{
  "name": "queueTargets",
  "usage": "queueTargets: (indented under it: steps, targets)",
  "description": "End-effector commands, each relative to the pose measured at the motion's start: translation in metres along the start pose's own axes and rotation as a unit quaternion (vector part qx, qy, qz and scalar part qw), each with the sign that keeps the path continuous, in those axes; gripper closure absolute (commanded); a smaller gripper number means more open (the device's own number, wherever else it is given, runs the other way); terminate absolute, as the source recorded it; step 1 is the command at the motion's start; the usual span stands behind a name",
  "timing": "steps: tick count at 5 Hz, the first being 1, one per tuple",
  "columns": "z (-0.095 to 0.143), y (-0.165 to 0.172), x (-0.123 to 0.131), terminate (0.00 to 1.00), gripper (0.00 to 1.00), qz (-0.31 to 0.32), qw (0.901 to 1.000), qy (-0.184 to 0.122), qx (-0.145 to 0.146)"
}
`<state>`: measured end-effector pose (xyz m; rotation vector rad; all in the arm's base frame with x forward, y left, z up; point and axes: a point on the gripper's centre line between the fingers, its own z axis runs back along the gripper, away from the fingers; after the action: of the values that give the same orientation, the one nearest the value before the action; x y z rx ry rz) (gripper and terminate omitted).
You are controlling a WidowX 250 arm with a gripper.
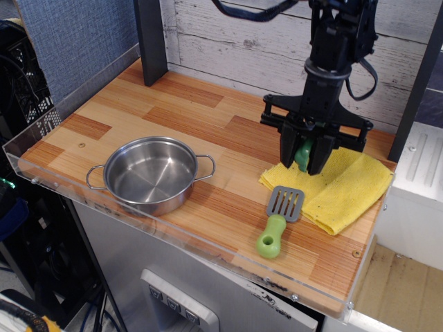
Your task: Put the green and yellow pepper shape on the yellow cloth.
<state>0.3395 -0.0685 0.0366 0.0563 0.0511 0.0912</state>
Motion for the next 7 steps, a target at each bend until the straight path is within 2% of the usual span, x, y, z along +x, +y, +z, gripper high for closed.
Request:
queueTargets:
  steps: [1,3,4,5,6,7]
  targets:
    - [-0.001,-0.01,0.001,0.0,1.0,-0.008,0.9998,-0.013,-0.01]
    - [-0.003,-0.031,0.003,0.0,1.0,-0.036,0.999,-0.023,-0.016]
    - [0.0,-0.031,0.0,0.0,0.0,-0.038,0.999,-0.019,-0.012]
    - [0.009,-0.027,-0.003,0.0,0.0,-0.04,0.9988,-0.028,-0.005]
    - [0.028,-0.017,-0.01,0.0,0.0,-0.026,0.9986,-0.047,0.003]
    - [0.05,0.0,-0.022,0.0,0.0,0.014,0.9985,-0.054,0.004]
